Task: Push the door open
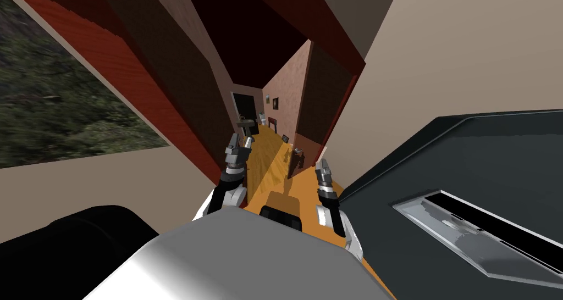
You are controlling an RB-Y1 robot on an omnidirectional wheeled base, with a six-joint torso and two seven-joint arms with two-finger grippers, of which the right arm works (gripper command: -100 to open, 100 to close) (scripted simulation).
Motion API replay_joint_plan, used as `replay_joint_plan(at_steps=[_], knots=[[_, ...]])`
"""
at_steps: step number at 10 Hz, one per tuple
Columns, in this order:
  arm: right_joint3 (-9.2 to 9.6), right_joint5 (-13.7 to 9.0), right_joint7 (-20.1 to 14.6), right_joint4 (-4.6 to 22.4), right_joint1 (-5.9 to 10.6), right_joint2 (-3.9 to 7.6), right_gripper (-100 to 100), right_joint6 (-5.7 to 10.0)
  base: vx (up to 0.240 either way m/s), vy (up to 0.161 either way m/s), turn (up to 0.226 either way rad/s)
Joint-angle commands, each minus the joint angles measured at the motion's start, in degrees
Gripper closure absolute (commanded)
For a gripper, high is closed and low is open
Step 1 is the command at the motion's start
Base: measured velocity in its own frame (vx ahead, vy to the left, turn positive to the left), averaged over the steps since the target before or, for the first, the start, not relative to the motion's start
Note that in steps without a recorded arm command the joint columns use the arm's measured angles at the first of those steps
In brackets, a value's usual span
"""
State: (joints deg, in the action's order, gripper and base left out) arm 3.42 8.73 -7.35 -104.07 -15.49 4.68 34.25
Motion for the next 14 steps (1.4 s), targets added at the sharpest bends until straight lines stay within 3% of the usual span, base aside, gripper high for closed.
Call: replay_joint_plan(at_steps=[1, 6, 7, 10, 11, 14], knots=[[0.14, 0.21, -0.17, 1.69, 0.36, -0.01, -100, 0.75, 0.050, -0.050, 0.022], [1.06, 1.94, -1.81, 11.47, 4.48, 0.33, -100, 3.04, 0.082, -0.075, 0.052], [1.06, 1.94, -1.81, 12.18, 4.48, 0.33, -100, 3.04, 0.064, -0.065, 0.027], [1.63, 3.01, -2.83, 17.97, 7.03, 0.43, -100, 4.45, 0.064, -0.063, 0.052], [1.63, 3.01, -2.83, 18.66, 7.03, 0.43, -100, 4.45, 0.058, -0.043, 0.024], [2.20, 4.09, -3.84, 24.80, 9.57, 0.44, -100, 5.86, 0.064, -0.060, 0.049]])
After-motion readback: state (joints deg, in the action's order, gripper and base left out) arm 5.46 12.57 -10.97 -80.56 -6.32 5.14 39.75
